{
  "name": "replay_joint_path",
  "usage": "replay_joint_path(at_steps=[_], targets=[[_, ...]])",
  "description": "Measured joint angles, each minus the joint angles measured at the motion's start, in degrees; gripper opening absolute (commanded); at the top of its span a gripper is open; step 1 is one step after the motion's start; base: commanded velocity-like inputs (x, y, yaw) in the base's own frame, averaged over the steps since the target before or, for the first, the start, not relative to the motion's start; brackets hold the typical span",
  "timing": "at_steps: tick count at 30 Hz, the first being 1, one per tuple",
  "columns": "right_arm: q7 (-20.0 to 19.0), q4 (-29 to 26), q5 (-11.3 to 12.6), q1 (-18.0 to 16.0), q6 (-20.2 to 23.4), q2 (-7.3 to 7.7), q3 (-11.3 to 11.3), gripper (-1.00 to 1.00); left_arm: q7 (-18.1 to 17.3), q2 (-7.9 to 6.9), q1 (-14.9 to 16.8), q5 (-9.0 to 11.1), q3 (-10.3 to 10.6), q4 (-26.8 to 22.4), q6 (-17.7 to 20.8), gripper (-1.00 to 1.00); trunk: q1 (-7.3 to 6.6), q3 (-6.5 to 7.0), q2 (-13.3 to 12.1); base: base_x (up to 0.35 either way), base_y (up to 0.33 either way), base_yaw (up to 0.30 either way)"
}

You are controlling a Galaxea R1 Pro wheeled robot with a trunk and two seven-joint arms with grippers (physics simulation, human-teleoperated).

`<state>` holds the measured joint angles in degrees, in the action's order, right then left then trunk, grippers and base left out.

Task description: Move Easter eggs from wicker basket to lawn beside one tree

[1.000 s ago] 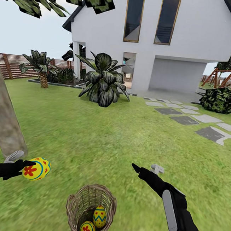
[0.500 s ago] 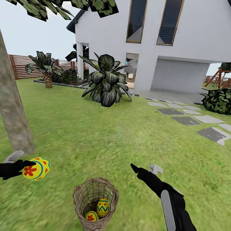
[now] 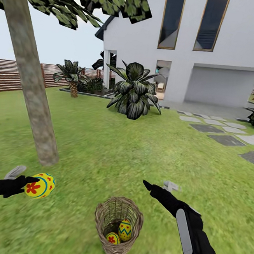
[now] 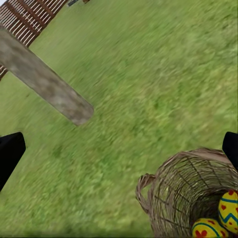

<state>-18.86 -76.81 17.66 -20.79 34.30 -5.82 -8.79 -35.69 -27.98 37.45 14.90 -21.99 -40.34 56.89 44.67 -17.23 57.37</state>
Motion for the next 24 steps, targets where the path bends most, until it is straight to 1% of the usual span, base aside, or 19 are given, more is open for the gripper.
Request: replay_joint_path(at_steps=[6,14,19,24], targets=[[0.0,0.0,0.0,0.0,0.0,-0.01,0.0,1.00,0.0,0.17,0.0,0.0,0.0,0.0,-0.1,-1.00,-1.32,1.08,-2.4,0.000,0.000,0.289],[0.0,0.0,0.0,0.0,0.0,-0.04,0.1,1.00,-0.1,0.32,0.0,0.0,0.0,0.0,-0.2,-1.00,-1.33,1.08,-2.4,-0.001,0.000,0.289],[0.0,0.1,-0.1,0.0,0.0,-0.14,0.1,1.00,-0.1,0.36,0.0,0.0,0.0,0.0,-0.2,-1.00,-1.30,1.09,-2.4,-0.135,0.060,0.289],[0.0,0.1,-0.1,0.0,-0.1,-0.18,0.1,1.00,-0.1,0.49,0.0,0.1,0.0,0.0,-0.2,-1.00,-1.32,1.08,-2.4,-0.019,0.012,0.289]])
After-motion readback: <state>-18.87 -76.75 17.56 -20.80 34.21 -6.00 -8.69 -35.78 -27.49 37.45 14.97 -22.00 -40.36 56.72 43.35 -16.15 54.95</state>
